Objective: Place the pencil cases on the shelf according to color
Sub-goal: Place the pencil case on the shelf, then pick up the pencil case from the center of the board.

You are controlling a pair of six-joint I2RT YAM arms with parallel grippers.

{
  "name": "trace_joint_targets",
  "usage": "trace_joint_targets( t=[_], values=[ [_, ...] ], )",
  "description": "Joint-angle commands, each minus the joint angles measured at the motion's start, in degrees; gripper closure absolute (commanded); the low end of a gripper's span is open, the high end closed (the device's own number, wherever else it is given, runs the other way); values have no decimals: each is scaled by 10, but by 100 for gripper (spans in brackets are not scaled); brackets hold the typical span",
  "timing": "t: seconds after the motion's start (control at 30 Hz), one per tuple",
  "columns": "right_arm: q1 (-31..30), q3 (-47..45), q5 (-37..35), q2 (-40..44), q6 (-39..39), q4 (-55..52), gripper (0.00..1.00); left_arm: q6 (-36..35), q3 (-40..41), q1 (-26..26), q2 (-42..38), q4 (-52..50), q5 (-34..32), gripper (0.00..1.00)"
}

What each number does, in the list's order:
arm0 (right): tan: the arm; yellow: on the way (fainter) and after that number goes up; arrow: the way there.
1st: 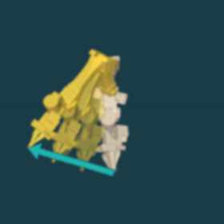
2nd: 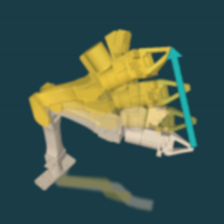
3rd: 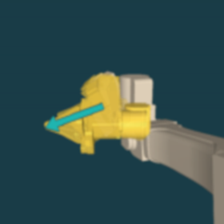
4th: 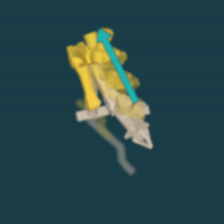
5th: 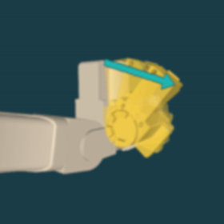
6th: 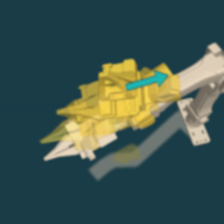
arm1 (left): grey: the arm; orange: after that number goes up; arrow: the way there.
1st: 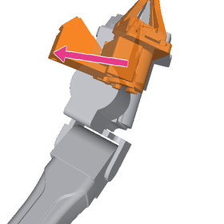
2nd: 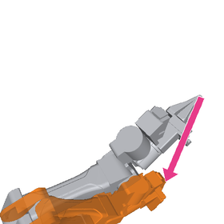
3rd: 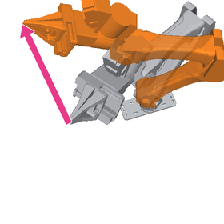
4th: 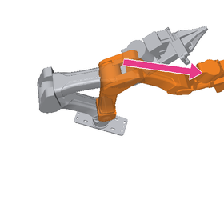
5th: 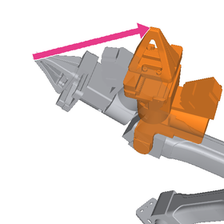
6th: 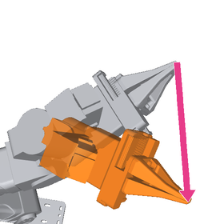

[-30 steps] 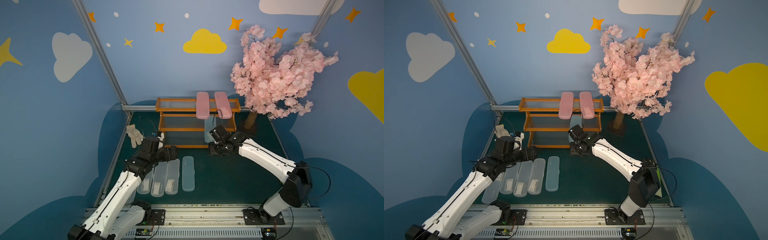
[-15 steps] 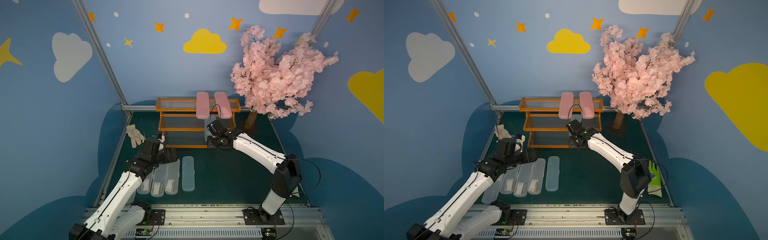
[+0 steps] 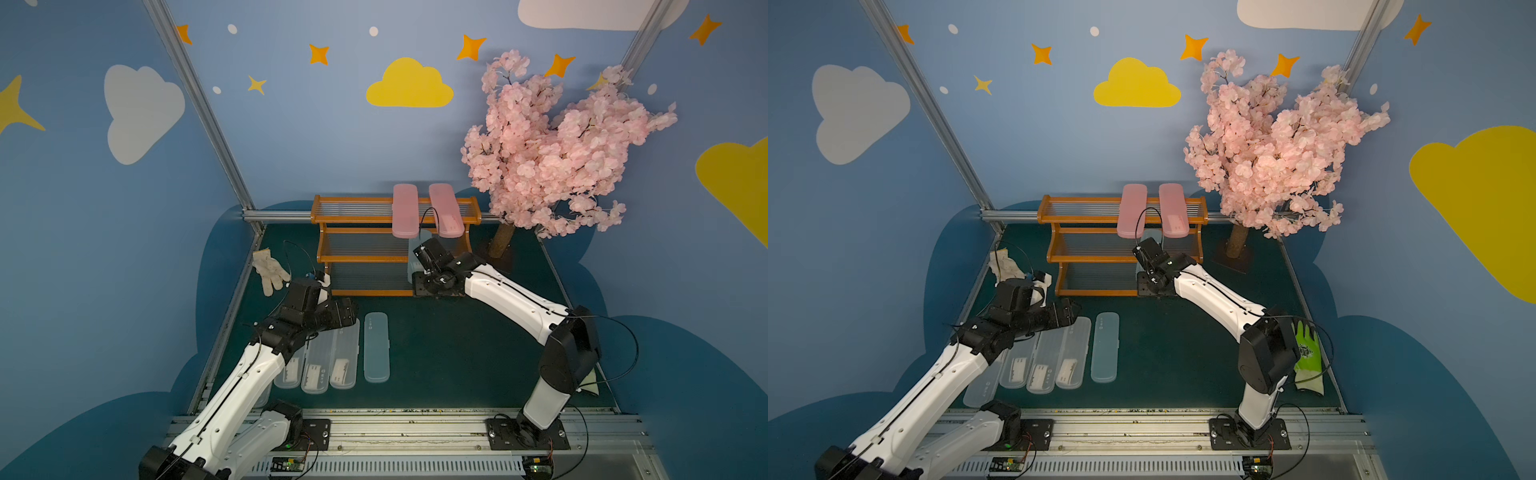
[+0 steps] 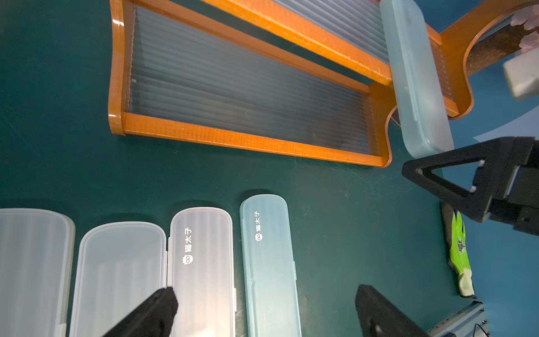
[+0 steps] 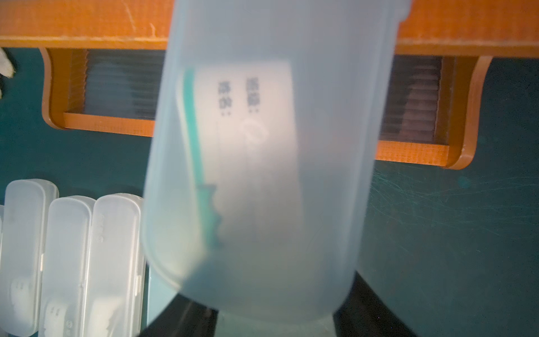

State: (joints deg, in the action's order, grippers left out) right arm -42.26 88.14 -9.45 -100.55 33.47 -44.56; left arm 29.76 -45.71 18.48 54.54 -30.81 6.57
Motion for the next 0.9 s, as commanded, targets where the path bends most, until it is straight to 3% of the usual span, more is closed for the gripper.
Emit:
trace_joint_targets(
  t=[0.0,0.13,0.5,0.63,0.87],
  values=[
    [2,-11,5,36,-1,15,22,10,6,-1,-7,-1,0,0],
    [-13,-43,11,69,13,11,11,12,5,-4,-17,-1,-21,0],
    [-140,-205,-10,152,119,57,6,19,-1,-41,5,14,-24,0],
    [-187,-210,8,103,143,82,6,28,8,-70,8,21,-1,0],
    [-239,-108,61,-46,150,63,5,27,16,-110,-13,-14,-32,0]
  ],
)
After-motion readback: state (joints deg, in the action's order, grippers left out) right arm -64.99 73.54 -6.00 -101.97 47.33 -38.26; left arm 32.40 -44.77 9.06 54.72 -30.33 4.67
